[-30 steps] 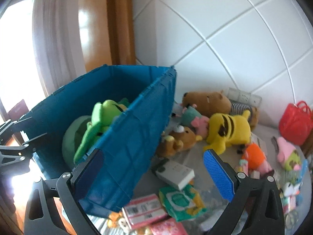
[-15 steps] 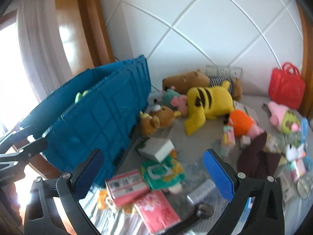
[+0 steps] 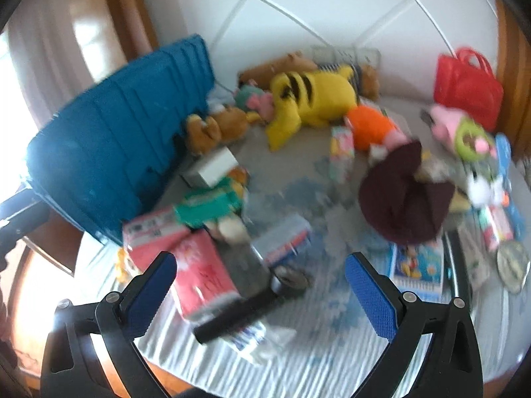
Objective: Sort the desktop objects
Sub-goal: 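Grasp the clear plastic floss box with the left tool while the right tool grasps the Mickey fever-patch box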
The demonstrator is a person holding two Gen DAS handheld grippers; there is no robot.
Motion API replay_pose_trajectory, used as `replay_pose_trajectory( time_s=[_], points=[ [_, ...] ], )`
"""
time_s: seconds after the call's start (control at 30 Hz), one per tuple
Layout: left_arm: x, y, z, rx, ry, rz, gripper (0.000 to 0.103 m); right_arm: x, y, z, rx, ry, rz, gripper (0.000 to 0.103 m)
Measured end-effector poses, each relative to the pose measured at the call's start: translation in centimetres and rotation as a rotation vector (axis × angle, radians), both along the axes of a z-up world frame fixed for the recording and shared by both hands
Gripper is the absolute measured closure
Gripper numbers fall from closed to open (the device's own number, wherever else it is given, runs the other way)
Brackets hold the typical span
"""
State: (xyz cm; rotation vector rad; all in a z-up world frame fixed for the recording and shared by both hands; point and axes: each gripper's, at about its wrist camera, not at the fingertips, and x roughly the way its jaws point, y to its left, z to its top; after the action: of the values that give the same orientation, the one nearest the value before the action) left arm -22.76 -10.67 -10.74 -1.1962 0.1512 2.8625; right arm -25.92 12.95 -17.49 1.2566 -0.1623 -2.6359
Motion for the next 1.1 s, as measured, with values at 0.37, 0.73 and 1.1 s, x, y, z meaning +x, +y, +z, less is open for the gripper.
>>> replay_pose_trajectory(
  time_s=[0.37, 0.73, 1.1],
  points=[
    [-4.0, 3.4, -4.9, 0.032, -0.114, -0.138, 0.016, -0.7, 4.4, -3.1, 0.027, -0.123, -0.171, 0.0],
    [-8.5, 10.7, -10.7, 0.031, -0.23, -0.333, 0.016, -0.3, 13.0, -5.6, 0.083, -0.209, -0.441, 0.0],
    [-12.9, 16.4, -16.8, -0.067, -0.344, -0.342, 0.016, -4.8, 18.0, -10.8, 0.03, -0.291, -0.439, 0.0]
  ],
)
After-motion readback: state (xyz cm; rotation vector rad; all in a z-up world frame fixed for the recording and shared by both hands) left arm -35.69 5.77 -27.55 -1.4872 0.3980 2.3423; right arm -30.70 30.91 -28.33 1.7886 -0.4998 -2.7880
